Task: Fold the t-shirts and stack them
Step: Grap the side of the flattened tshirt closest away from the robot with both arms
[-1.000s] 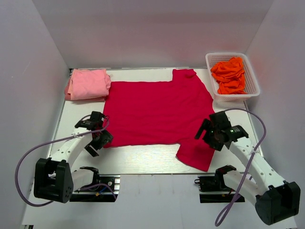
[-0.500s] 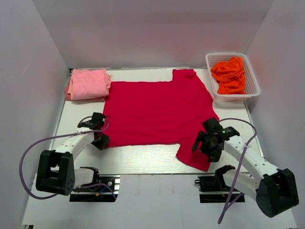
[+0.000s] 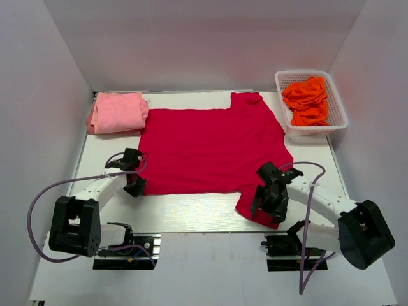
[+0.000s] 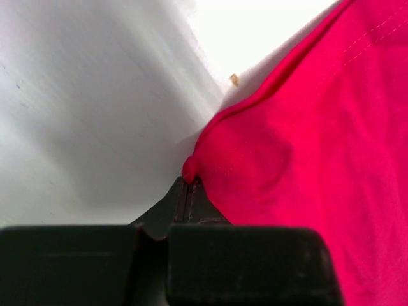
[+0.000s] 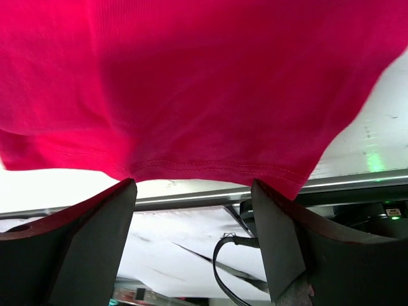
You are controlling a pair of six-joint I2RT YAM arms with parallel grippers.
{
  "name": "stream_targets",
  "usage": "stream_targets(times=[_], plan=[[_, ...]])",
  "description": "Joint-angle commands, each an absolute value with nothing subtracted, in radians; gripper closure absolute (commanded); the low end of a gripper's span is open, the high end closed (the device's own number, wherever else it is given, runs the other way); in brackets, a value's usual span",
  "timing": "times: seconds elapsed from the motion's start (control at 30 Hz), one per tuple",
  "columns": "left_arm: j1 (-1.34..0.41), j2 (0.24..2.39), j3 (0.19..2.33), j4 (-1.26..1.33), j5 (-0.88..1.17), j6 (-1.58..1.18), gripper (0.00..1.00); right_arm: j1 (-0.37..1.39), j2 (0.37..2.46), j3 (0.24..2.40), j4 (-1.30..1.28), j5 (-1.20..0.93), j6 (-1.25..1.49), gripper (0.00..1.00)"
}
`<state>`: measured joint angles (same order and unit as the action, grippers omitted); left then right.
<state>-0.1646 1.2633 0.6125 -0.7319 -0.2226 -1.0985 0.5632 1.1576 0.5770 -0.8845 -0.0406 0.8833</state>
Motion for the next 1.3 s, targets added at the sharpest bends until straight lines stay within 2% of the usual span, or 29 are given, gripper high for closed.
stream_targets(times=[0.0, 0.2, 0.33, 0.37, 0.4, 0.5, 0.53, 0.8, 1.27], plan=[[-0.158, 1.273, 0.653, -0.724, -0.256, -1.071, 1.00, 0.597, 1.186, 0.590, -0.882, -0.031, 0.908, 0.22], [-0.158, 1.273, 0.644, -0.713, -0.225, -1.051, 1.00, 0.615, 1.305, 0.635, -0.855, 0.083, 0.907, 0.25], [-0.158, 1.273, 0.644, -0.713, -0.216, -1.051, 1.00, 0.615, 1.315, 0.598, -0.778, 0.080, 0.897, 0.39], [-0.158, 1.264, 0.644, -0.713, -0.216, -1.040, 1.00, 0.611, 1.318, 0.595, -0.744, 0.039, 0.865, 0.45], [-0.158, 1.264, 0.644, -0.713, -0.216, -1.040, 1.00, 0.615, 1.322, 0.597, -0.738, 0.034, 0.861, 0.64], [-0.158, 1.253, 0.667, -0.726, -0.207, -1.031, 1.00, 0.615, 1.313, 0.632, -0.747, 0.063, 0.845, 0.89], [-0.158, 1.253, 0.678, -0.738, -0.207, -1.031, 1.00, 0.615, 1.304, 0.673, -0.774, 0.069, 0.842, 1.00], [-0.158, 1.206, 0.747, -0.723, -0.196, -0.979, 1.00, 0.586, 1.316, 0.890, -0.877, 0.146, 0.767, 1.00], [-0.129, 1.454, 1.017, -0.788, -0.232, -0.948, 1.00, 0.405, 1.568, 1.387, -0.928, 0.339, 0.561, 1.00]])
